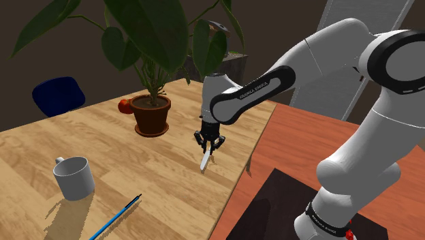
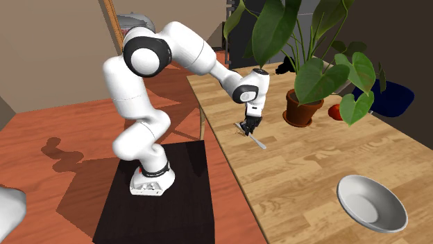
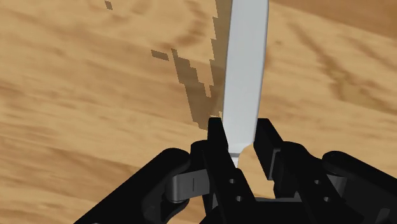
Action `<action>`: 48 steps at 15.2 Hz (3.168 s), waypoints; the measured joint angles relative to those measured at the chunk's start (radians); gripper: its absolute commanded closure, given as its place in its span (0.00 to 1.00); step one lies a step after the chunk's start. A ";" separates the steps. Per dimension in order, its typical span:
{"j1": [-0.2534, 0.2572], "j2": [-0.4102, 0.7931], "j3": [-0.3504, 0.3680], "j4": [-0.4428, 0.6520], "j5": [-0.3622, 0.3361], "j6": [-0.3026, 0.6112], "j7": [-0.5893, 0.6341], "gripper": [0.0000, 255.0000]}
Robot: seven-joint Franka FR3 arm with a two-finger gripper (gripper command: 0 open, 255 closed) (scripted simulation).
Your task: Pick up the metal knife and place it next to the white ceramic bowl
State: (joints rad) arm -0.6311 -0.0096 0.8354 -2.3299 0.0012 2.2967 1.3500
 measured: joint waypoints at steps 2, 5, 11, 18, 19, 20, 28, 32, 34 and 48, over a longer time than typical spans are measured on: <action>0.000 0.000 0.000 0.000 0.000 0.000 0.000 1.00; 0.000 -0.007 0.000 0.002 0.007 -0.008 -0.005 1.00; 0.000 -0.071 -0.010 0.034 0.064 -0.085 -0.051 1.00; 0.006 -0.137 -0.028 0.082 0.114 -0.183 -0.089 1.00; 0.007 -0.144 -0.031 0.090 0.119 -0.196 -0.092 1.00; 0.008 -0.153 -0.034 0.100 0.125 -0.212 -0.097 1.00; 0.012 -0.204 -0.058 0.170 0.153 -0.324 -0.121 1.00; 0.012 -0.219 -0.068 0.209 0.159 -0.374 -0.128 1.00; 0.000 -0.212 -0.084 0.219 0.150 -0.381 -0.151 1.00; -0.143 -0.035 -0.232 0.349 0.010 -0.378 -0.378 1.00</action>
State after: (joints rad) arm -0.7746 -0.0448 0.6030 -1.9813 0.0107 1.9191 0.9719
